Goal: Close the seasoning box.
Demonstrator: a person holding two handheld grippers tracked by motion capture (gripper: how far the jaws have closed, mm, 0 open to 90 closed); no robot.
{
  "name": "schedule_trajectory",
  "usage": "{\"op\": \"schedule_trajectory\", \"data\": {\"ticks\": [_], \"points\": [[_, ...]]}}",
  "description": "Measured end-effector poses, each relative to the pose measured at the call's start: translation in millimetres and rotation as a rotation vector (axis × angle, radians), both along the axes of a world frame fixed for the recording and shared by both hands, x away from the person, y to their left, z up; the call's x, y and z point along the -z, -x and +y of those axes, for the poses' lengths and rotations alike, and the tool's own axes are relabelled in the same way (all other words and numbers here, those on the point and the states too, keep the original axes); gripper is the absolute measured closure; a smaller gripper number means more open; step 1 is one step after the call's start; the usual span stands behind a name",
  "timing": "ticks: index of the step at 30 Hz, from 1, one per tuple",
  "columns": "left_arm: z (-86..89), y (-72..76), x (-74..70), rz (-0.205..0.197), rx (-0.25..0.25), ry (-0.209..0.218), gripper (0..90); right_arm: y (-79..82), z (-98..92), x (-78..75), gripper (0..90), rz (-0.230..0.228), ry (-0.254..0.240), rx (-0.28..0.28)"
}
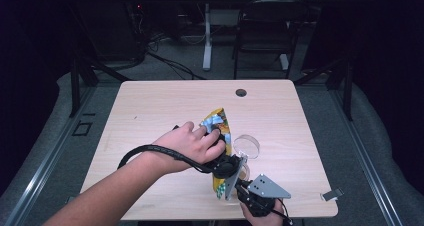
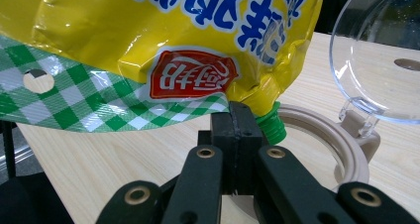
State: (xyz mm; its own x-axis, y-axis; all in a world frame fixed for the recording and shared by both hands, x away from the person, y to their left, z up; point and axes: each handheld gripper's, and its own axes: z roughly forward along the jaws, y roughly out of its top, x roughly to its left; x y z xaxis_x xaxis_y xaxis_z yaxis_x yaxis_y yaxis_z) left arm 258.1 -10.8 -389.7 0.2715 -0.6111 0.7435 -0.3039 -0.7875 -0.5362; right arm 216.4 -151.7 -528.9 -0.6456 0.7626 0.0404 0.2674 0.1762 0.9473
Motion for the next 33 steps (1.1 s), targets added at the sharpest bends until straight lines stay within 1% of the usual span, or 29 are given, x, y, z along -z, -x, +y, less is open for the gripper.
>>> {"op": "schedule_trajectory", "data": {"ticks": [9, 10, 13, 14, 19, 25, 26, 28, 29, 31, 33], "points": [[-1.4, 0.5, -0.1, 0.005, -0.008, -0.004, 85.3, -0.3, -0.3, 0.1, 90.0, 0.003, -0.009, -0.001], [-1.0, 0.2, 0.4, 0.001, -0.001, 0.001, 85.3, -0.3, -0.3, 0.2, 90.0, 0.004, -0.009, -0.001], [-1.6, 0.7, -0.1, 0.004, -0.008, -0.003, 85.3, -0.2, -0.5, 0.1, 90.0, 0.004, -0.005, -0.002], [-1.3, 0.4, 0.2, 0.001, -0.002, 0.002, 85.4, -0.3, -0.5, 0.1, 90.0, 0.005, -0.01, -0.002], [-0.9, 0.7, -0.3, 0.001, -0.01, -0.006, 85.5, -0.1, -1.0, -0.4, 90.0, 0.005, -0.008, -0.003], [1.3, -0.6, 0.8, 0.004, -0.012, 0.007, 85.7, 0.4, -0.5, -0.9, 90.0, 0.002, -0.002, -0.002], [1.2, -0.5, 0.4, 0.007, -0.02, 0.002, 85.7, 0.4, -0.3, -1.0, 90.0, 0.001, -0.004, -0.003], [1.6, -0.7, 0.4, 0.005, -0.02, -0.002, 85.7, 0.3, -0.4, -1.2, 90.0, 0.002, -0.006, -0.004], [2.0, -1.0, -0.2, 0.008, -0.022, 0.008, 85.7, 0.3, -0.7, -1.8, 90.0, 0.003, -0.004, -0.004], [2.5, -0.8, 0.0, 0.008, -0.024, 0.008, 85.7, 0.5, -0.8, -2.3, 90.0, 0.004, 0.0, -0.005], [4.0, -1.2, 1.1, 0.007, -0.018, 0.016, 85.8, 0.6, -0.5, -2.2, 90.0, -0.007, 0.012, -0.004]]}}
